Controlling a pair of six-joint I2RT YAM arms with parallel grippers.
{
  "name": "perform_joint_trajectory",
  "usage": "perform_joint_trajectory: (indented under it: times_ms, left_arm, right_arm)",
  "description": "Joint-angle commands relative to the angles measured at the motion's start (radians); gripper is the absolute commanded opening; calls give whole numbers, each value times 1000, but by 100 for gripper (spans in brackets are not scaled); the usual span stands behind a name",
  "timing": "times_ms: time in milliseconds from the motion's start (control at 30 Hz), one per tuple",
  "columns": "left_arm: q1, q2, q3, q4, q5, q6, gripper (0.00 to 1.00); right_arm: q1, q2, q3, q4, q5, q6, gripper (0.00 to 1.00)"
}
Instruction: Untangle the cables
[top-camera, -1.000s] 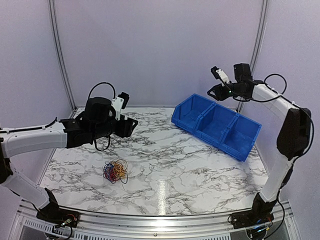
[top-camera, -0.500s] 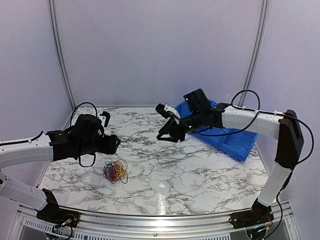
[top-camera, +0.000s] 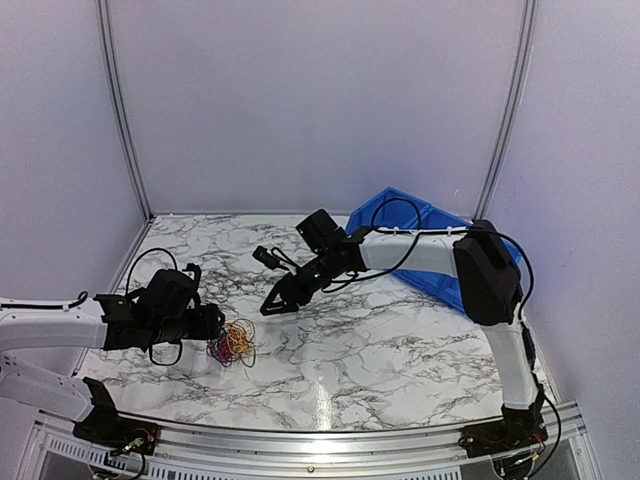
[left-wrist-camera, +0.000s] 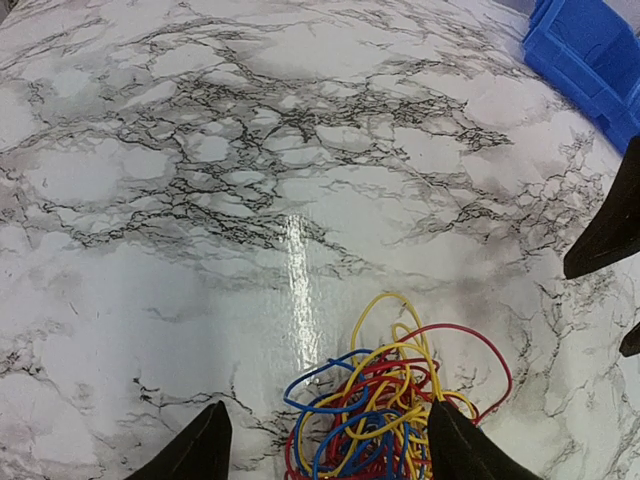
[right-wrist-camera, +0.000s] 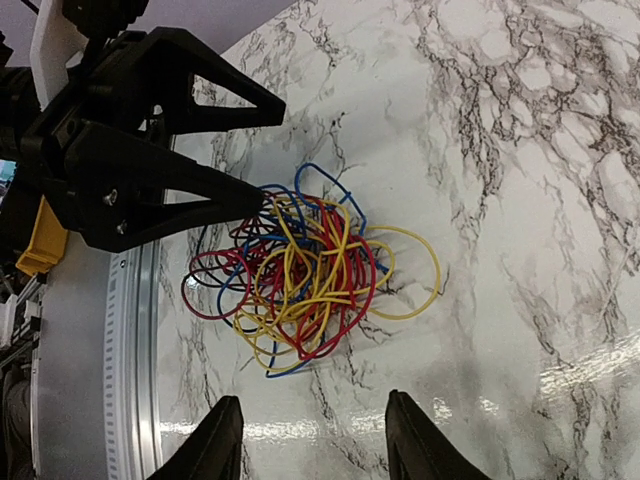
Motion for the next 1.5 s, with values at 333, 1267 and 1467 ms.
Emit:
perform_joint_trajectory:
  times_ms: [333, 1267, 1467]
  left_arm:
    - [11, -112, -149, 278, 0, -70, 69]
    - [13, 221, -102, 463, 109, -3, 68]
    - [25, 321, -105, 531, 45, -43, 68]
  right_arm:
    - [48, 161, 168, -67, -131, 124, 52]
    - [42, 151, 138, 66, -197, 184, 0]
    - [43, 96, 125, 59, -250, 145, 0]
